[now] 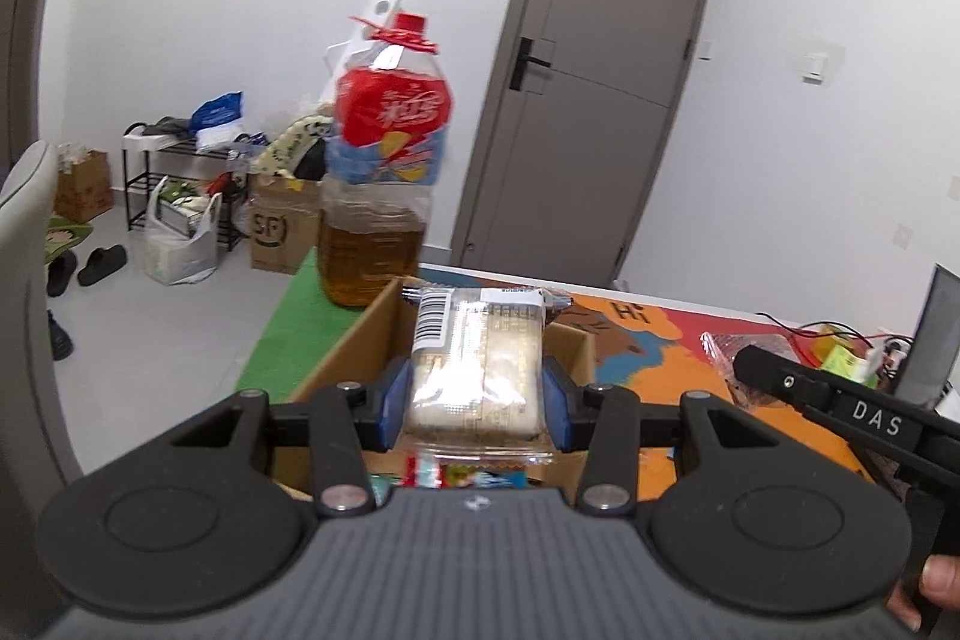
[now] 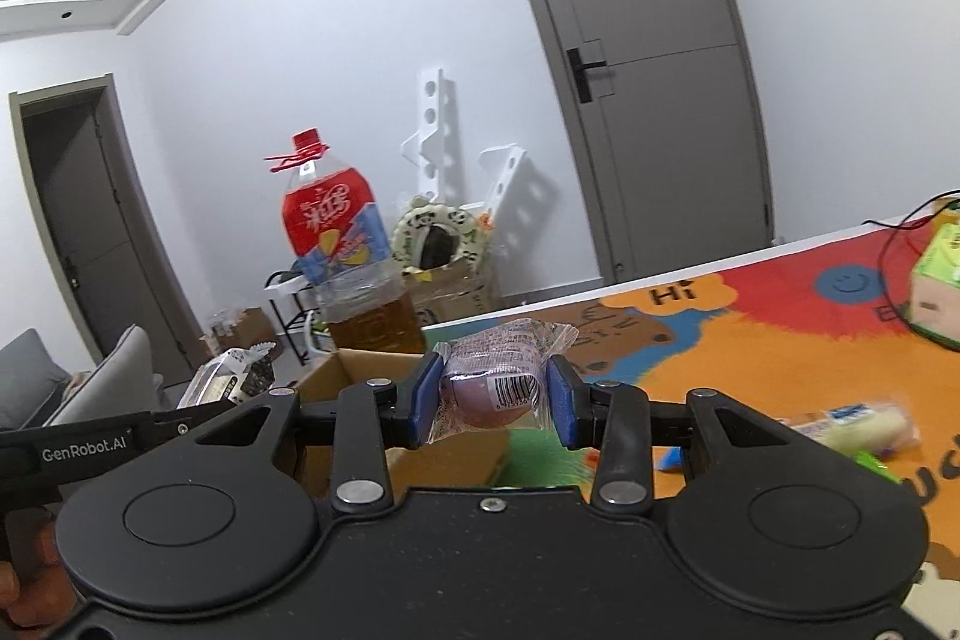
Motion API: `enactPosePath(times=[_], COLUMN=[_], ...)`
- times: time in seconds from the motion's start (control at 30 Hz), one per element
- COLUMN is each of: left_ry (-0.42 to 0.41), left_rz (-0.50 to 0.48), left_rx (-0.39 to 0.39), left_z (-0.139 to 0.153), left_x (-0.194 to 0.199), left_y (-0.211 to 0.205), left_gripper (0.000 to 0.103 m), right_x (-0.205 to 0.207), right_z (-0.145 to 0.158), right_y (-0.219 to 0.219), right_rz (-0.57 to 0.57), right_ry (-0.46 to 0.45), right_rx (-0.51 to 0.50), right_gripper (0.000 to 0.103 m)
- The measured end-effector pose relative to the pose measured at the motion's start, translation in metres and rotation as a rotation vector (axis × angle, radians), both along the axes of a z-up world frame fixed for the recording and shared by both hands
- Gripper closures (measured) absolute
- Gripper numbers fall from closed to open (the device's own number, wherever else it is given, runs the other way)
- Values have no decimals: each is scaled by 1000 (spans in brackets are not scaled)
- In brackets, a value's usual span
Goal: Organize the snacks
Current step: 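Carry the cracker pack in the left tool while the right tool carries the purple pastry into the box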
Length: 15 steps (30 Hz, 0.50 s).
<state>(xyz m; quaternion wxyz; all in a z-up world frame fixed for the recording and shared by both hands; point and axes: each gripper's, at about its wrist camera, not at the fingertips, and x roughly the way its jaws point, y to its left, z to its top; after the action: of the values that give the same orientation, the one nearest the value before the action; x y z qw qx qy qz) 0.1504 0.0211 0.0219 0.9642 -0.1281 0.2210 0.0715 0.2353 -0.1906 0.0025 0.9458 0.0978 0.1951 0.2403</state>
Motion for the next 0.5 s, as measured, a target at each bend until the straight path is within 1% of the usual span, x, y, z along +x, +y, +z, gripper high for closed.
enactPosePath(times=[0.33,0.5], left_ry=[57,54], left_rz=[19,49], left_rx=[-31,-37], left_z=[-8,-9], left_x=[20,31], left_y=[26,38], left_gripper=[58,56], right_x=[18,28], right_z=[4,2], right_y=[33,49], right_rz=[60,84], right_ry=[7,23], right_rx=[-14,-35], right_gripper=[65,65])
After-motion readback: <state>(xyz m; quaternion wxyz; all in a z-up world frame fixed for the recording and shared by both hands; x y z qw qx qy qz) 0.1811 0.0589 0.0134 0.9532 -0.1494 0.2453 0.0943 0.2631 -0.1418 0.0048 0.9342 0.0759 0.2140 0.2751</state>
